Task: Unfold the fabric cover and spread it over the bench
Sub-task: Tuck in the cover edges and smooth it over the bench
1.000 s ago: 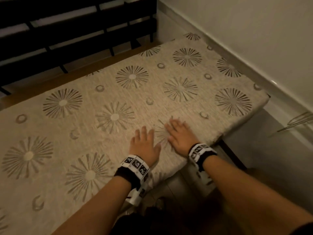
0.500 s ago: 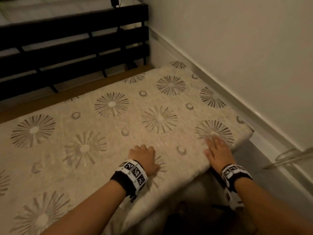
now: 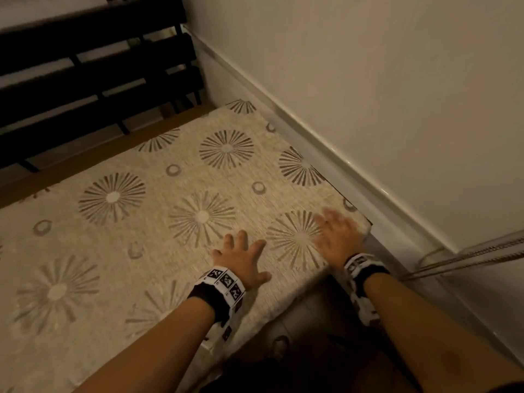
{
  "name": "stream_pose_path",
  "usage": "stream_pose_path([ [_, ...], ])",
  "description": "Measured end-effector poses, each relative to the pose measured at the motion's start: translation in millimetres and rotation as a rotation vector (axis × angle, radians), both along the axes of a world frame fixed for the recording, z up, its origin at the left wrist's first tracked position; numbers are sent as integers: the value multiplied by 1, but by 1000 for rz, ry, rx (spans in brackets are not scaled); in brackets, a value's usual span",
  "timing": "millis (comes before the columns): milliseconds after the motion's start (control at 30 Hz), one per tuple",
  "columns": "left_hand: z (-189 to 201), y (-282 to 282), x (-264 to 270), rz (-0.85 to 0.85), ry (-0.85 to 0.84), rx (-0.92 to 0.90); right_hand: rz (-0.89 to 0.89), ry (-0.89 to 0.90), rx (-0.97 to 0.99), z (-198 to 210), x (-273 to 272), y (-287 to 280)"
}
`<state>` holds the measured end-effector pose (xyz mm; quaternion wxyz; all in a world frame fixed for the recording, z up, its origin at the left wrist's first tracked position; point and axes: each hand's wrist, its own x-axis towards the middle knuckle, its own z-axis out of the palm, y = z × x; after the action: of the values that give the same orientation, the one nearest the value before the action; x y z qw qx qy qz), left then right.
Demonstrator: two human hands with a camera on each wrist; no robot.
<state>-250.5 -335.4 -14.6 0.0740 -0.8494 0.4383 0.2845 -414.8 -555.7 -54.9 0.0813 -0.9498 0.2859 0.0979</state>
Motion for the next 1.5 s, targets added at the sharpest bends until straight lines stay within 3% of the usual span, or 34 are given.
stream_pose_path([
  [167, 7, -5, -1, 7, 41, 25, -235, 72, 28, 3, -11, -31],
  [300, 23, -18, 2, -78, -25, -14, -515, -221, 114, 13, -3, -33],
  [433, 34, -71, 4, -253, -59, -234, -792, -300, 244, 17, -18, -48],
  [633, 25, -190, -13, -430, 23, -404, -757, -520, 313, 13, -39, -68],
  [833, -1, -266, -11, -528, -8, -230, -531, -452, 383, 0, -48, -77],
  [967, 0, -285, -2, -612, -54, -257, -560, -425, 447, 0, -48, -91],
  [1233, 7, -323, -2, -530, 194, -133, -753, -575, 773, -2, -63, -104],
  [1333, 2, -330, -9, -534, 197, -120, -804, -656, 851, -8, -66, -113],
  [1400, -3, -330, -11, -578, 137, -110, -808, -601, 824, -18, -67, -113],
  [1500, -7, -326, -11, -644, 1, -154, -759, -362, 675, -27, -66, -109],
])
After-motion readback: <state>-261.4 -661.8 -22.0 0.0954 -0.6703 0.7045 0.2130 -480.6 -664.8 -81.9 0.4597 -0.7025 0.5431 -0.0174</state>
